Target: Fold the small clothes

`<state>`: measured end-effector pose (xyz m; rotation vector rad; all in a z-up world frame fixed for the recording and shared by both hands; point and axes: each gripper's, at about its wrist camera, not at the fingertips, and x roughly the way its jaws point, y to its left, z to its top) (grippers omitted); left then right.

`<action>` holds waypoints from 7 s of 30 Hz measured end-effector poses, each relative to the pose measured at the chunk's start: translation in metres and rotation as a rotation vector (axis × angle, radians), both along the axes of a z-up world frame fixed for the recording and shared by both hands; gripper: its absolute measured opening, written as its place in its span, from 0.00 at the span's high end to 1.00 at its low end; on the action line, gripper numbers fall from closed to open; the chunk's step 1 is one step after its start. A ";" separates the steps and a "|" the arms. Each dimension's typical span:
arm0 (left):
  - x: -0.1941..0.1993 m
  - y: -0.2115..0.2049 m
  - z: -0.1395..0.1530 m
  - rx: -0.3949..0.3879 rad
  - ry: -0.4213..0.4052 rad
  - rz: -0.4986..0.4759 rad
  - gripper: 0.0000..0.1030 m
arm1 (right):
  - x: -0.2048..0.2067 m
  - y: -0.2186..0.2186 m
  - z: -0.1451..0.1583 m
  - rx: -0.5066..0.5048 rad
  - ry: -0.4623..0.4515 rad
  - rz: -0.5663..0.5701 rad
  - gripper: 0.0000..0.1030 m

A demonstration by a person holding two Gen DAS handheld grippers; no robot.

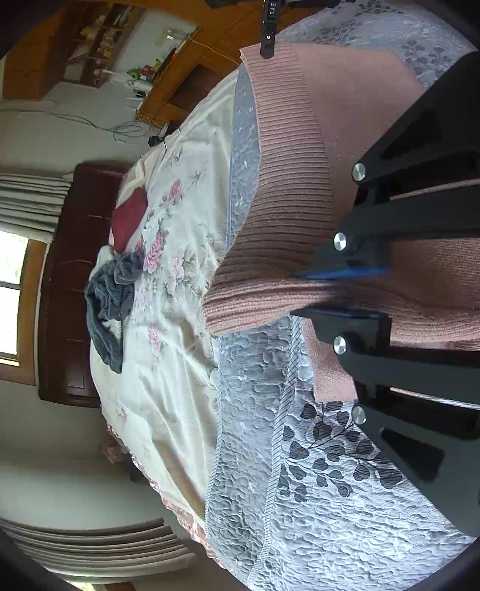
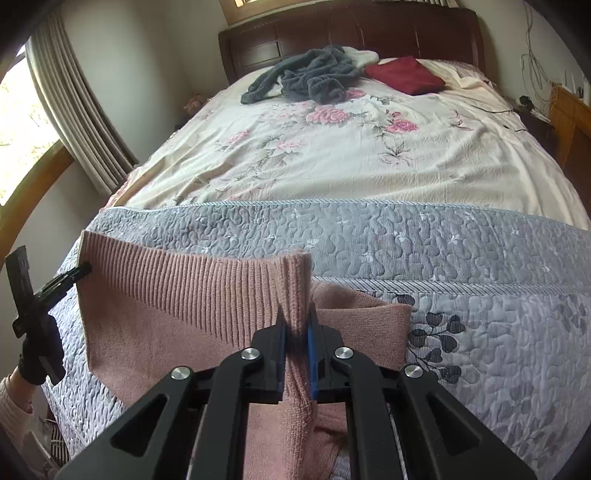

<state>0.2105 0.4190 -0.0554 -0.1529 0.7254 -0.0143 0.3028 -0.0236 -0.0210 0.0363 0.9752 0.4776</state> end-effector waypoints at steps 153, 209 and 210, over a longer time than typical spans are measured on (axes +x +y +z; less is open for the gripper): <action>-0.008 -0.070 -0.094 -0.760 0.371 -0.188 0.31 | -0.046 0.070 -0.032 0.076 0.353 0.152 0.51; -0.027 0.092 -0.105 -0.661 0.244 -0.060 0.79 | -0.125 0.171 -0.109 0.176 0.460 0.328 0.38; -0.026 0.090 -0.110 -0.648 0.254 -0.064 0.79 | -0.126 0.174 -0.113 0.170 0.469 0.327 0.38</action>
